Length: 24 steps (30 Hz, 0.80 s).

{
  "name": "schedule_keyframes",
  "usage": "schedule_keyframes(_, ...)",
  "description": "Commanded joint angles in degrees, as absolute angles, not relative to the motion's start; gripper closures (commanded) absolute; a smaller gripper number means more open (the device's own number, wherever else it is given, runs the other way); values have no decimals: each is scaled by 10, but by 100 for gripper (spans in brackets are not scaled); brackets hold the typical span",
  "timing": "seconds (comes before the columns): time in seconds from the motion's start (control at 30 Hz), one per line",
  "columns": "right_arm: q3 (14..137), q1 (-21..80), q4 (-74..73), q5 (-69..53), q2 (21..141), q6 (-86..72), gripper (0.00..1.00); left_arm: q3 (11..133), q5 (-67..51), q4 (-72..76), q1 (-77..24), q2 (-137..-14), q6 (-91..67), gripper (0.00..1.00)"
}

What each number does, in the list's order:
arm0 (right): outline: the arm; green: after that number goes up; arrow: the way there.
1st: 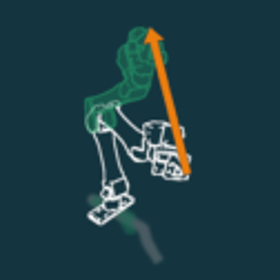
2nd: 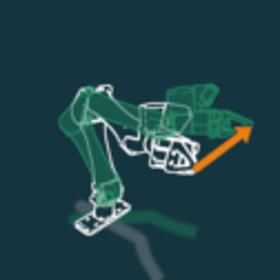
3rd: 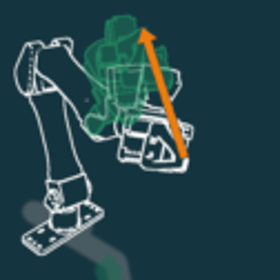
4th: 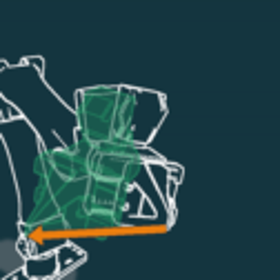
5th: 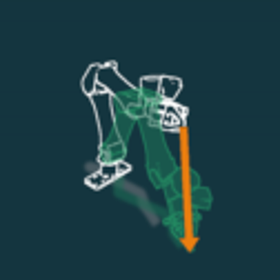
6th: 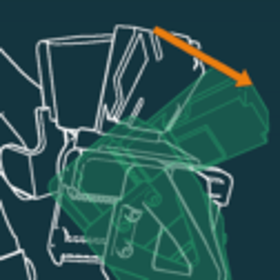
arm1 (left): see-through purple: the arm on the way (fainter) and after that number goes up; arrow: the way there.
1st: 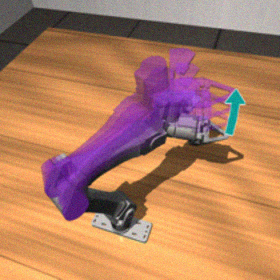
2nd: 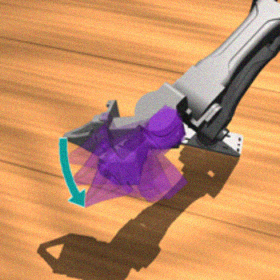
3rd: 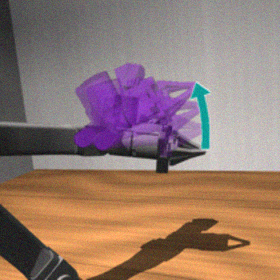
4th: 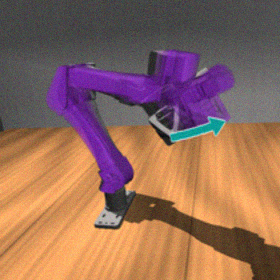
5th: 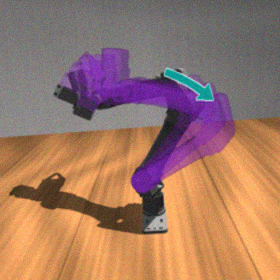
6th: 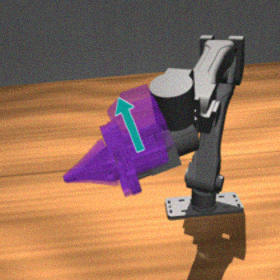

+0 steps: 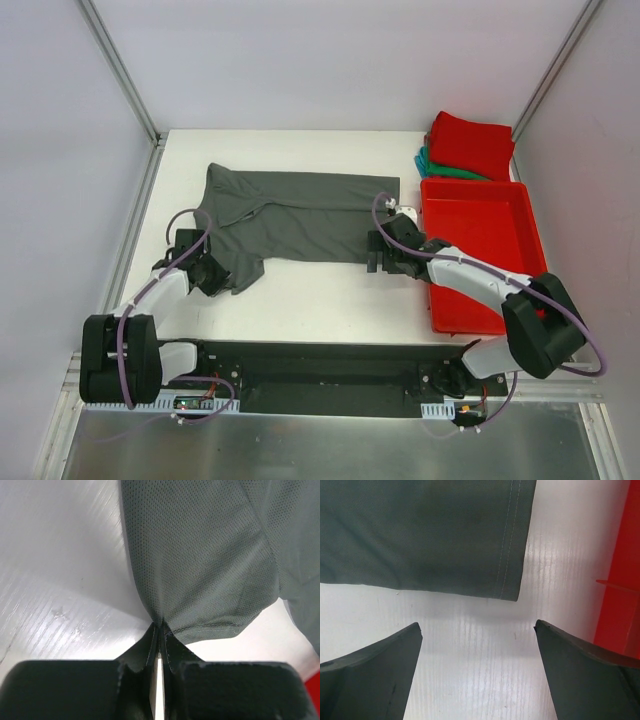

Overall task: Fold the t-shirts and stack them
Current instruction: Grap the side of the flattened tshirt closest away from the robot with both arms

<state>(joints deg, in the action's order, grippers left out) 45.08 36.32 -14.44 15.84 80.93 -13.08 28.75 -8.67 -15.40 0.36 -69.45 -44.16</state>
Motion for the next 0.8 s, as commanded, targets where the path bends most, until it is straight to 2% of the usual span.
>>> schedule_keyframes(0.0,465,366,-129,181,828,-136,4,263,-65,-185,2,-655,-452,100)
schedule_keyframes(0.13,495,364,-139,170,867,-83,18,272,-52,-205,2,-643,-451,100)
schedule_keyframes(0.47,495,326,-147,114,885,-71,27,287,-4,-231,2,-653,-463,100)
schedule_keyframes(0.53,491,322,-148,106,888,-69,39,288,14,-233,1,-650,-467,100)
schedule_keyframes(0.77,480,322,-134,72,902,-72,43,300,13,-241,1,-647,-474,100)
